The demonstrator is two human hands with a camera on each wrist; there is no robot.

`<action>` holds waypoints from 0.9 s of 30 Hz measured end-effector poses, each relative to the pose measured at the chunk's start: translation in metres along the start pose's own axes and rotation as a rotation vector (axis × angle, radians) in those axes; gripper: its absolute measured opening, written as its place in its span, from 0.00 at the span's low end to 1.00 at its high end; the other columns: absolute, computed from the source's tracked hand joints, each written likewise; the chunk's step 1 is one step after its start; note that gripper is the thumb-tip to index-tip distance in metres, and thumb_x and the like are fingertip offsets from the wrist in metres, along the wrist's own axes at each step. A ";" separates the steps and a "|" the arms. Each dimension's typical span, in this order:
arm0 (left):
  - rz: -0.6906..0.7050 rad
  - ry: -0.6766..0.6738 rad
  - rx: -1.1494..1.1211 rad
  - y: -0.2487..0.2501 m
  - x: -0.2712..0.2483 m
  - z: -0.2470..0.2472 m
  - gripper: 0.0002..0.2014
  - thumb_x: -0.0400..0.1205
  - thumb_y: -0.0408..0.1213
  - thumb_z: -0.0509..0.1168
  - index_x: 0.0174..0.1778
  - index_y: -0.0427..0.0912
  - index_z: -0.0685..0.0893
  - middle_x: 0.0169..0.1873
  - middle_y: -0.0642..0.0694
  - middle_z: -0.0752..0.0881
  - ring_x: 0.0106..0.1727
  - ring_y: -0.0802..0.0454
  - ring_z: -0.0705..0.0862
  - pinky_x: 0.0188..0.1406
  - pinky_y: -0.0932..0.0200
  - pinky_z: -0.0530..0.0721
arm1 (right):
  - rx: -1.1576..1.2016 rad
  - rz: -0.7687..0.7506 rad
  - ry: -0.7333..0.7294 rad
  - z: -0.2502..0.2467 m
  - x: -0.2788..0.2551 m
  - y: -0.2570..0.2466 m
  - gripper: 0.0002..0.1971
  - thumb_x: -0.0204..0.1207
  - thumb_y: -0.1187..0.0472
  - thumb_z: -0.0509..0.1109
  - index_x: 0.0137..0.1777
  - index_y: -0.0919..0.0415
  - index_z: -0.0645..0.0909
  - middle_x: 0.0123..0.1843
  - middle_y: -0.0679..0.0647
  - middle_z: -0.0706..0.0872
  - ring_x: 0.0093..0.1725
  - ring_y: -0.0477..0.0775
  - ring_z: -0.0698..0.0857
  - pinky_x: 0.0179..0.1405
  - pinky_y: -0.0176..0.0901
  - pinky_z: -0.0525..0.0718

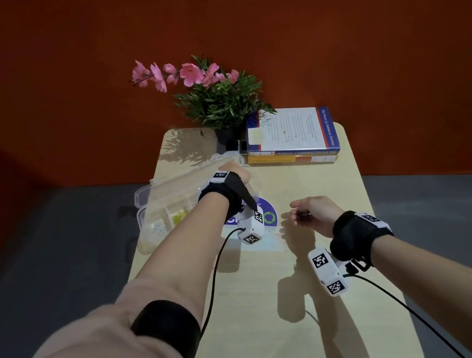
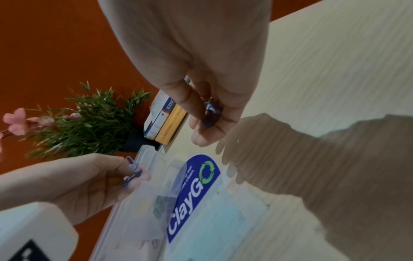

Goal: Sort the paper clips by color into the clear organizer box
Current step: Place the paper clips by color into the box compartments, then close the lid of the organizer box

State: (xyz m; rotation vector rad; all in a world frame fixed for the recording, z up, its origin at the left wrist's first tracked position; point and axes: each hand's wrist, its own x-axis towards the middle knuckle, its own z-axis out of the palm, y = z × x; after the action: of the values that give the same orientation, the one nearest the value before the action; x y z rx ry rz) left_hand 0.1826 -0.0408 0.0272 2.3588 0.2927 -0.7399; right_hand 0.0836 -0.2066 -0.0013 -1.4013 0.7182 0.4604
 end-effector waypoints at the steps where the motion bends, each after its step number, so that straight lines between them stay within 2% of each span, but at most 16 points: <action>1: -0.002 -0.005 -0.033 -0.002 0.004 0.000 0.20 0.78 0.35 0.56 0.62 0.32 0.84 0.54 0.34 0.90 0.55 0.39 0.90 0.48 0.54 0.82 | -0.009 -0.002 -0.007 0.003 0.000 -0.002 0.11 0.80 0.77 0.51 0.55 0.74 0.74 0.32 0.63 0.76 0.30 0.58 0.77 0.19 0.38 0.82; 3: -0.020 -0.026 -0.085 -0.008 0.017 0.002 0.25 0.74 0.39 0.59 0.65 0.31 0.82 0.58 0.31 0.89 0.58 0.38 0.89 0.59 0.49 0.86 | -0.016 -0.013 -0.019 0.009 -0.002 -0.011 0.10 0.80 0.77 0.52 0.55 0.74 0.74 0.33 0.63 0.76 0.31 0.58 0.76 0.23 0.40 0.83; 5: -0.027 -0.030 -0.201 -0.014 0.026 0.004 0.28 0.74 0.37 0.62 0.69 0.27 0.78 0.65 0.28 0.84 0.64 0.34 0.86 0.66 0.40 0.84 | -0.001 -0.019 -0.026 0.016 -0.001 -0.022 0.07 0.81 0.76 0.56 0.55 0.74 0.74 0.33 0.64 0.75 0.31 0.58 0.76 0.31 0.44 0.81; 6: -0.011 -0.023 -0.276 -0.018 0.029 0.005 0.24 0.77 0.34 0.62 0.68 0.26 0.78 0.65 0.27 0.83 0.64 0.35 0.86 0.65 0.42 0.84 | 0.010 -0.023 -0.034 0.021 0.000 -0.030 0.07 0.81 0.76 0.56 0.55 0.74 0.73 0.34 0.64 0.75 0.32 0.58 0.76 0.33 0.44 0.80; 7: 0.007 -0.006 -0.342 -0.019 0.024 0.004 0.19 0.80 0.32 0.60 0.63 0.26 0.81 0.63 0.26 0.84 0.58 0.38 0.87 0.60 0.47 0.85 | 0.012 -0.032 -0.043 0.026 0.000 -0.037 0.07 0.81 0.75 0.56 0.56 0.74 0.73 0.34 0.63 0.75 0.32 0.58 0.76 0.34 0.45 0.80; 9: 0.037 0.028 -0.451 -0.023 0.011 -0.004 0.08 0.81 0.30 0.59 0.42 0.36 0.83 0.41 0.32 0.86 0.38 0.46 0.83 0.41 0.57 0.82 | -0.022 -0.066 -0.058 0.042 0.002 -0.054 0.06 0.82 0.75 0.57 0.56 0.74 0.72 0.34 0.63 0.75 0.32 0.57 0.76 0.36 0.45 0.82; 10: 0.040 0.042 -0.483 -0.027 0.006 -0.008 0.10 0.81 0.28 0.59 0.34 0.40 0.79 0.31 0.39 0.84 0.30 0.48 0.79 0.34 0.61 0.80 | -0.056 -0.086 -0.062 0.052 0.001 -0.062 0.06 0.82 0.74 0.56 0.56 0.73 0.72 0.34 0.62 0.75 0.32 0.56 0.77 0.36 0.46 0.83; 11: 0.050 0.067 -0.502 -0.034 0.001 -0.014 0.11 0.80 0.27 0.59 0.32 0.40 0.77 0.25 0.42 0.82 0.26 0.48 0.78 0.31 0.61 0.79 | -0.098 -0.100 -0.065 0.062 0.003 -0.068 0.06 0.82 0.75 0.55 0.55 0.72 0.72 0.33 0.62 0.75 0.31 0.56 0.77 0.37 0.46 0.83; 13: 0.082 0.146 -0.481 -0.047 -0.015 -0.024 0.12 0.79 0.28 0.59 0.31 0.40 0.81 0.32 0.35 0.86 0.33 0.37 0.84 0.39 0.49 0.85 | -0.222 -0.121 -0.066 0.082 0.008 -0.078 0.09 0.82 0.76 0.52 0.56 0.73 0.73 0.33 0.62 0.76 0.32 0.57 0.77 0.42 0.50 0.83; 15: 0.123 0.207 -0.437 -0.065 -0.027 -0.036 0.13 0.80 0.29 0.60 0.32 0.43 0.84 0.44 0.32 0.89 0.50 0.30 0.87 0.53 0.40 0.86 | -0.421 -0.166 -0.083 0.098 0.011 -0.083 0.15 0.81 0.74 0.54 0.64 0.78 0.75 0.40 0.62 0.79 0.40 0.58 0.80 0.56 0.56 0.83; 18: 0.128 0.344 -0.365 -0.089 -0.039 -0.059 0.12 0.82 0.28 0.58 0.42 0.41 0.87 0.56 0.37 0.88 0.61 0.36 0.84 0.63 0.45 0.84 | -0.608 -0.205 -0.102 0.109 0.015 -0.083 0.22 0.82 0.68 0.54 0.74 0.75 0.70 0.62 0.71 0.80 0.55 0.58 0.78 0.71 0.58 0.75; 19: 0.104 0.397 -0.338 -0.097 -0.040 -0.067 0.13 0.83 0.28 0.56 0.48 0.39 0.87 0.59 0.39 0.87 0.63 0.37 0.83 0.64 0.48 0.82 | -0.671 -0.230 -0.104 0.112 0.016 -0.085 0.22 0.82 0.68 0.54 0.74 0.75 0.70 0.66 0.72 0.79 0.57 0.60 0.78 0.73 0.60 0.75; 21: 0.028 0.486 -0.286 -0.115 -0.041 -0.083 0.15 0.83 0.30 0.54 0.58 0.39 0.85 0.65 0.40 0.84 0.67 0.37 0.79 0.65 0.49 0.79 | -0.692 -0.272 -0.117 0.114 0.015 -0.090 0.21 0.81 0.68 0.55 0.73 0.73 0.72 0.60 0.66 0.79 0.54 0.58 0.77 0.69 0.59 0.78; 23: -0.048 0.524 -0.247 -0.136 -0.037 -0.096 0.17 0.83 0.32 0.54 0.64 0.40 0.82 0.69 0.38 0.79 0.71 0.35 0.75 0.70 0.45 0.76 | -0.700 -0.328 -0.069 0.113 0.021 -0.097 0.19 0.81 0.69 0.56 0.69 0.71 0.78 0.58 0.64 0.81 0.54 0.59 0.79 0.65 0.56 0.81; 25: -0.161 0.467 -0.235 -0.154 -0.032 -0.104 0.19 0.84 0.34 0.54 0.70 0.35 0.77 0.72 0.33 0.76 0.73 0.32 0.74 0.73 0.42 0.74 | -0.771 -0.369 0.000 0.111 0.023 -0.103 0.19 0.81 0.67 0.56 0.67 0.70 0.80 0.66 0.65 0.83 0.61 0.64 0.82 0.64 0.52 0.79; 27: -0.245 0.336 -0.292 -0.168 -0.027 -0.108 0.22 0.87 0.38 0.54 0.72 0.26 0.74 0.72 0.28 0.76 0.71 0.31 0.77 0.68 0.42 0.76 | -0.839 -0.350 0.020 0.109 0.024 -0.107 0.21 0.84 0.60 0.55 0.71 0.69 0.76 0.72 0.66 0.79 0.69 0.66 0.78 0.67 0.49 0.76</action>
State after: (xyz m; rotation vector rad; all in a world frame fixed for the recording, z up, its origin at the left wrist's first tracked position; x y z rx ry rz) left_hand 0.1434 0.1565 0.0255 2.1784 0.7905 -0.3715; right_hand 0.1931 -0.1168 0.0604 -2.2705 0.2676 0.4899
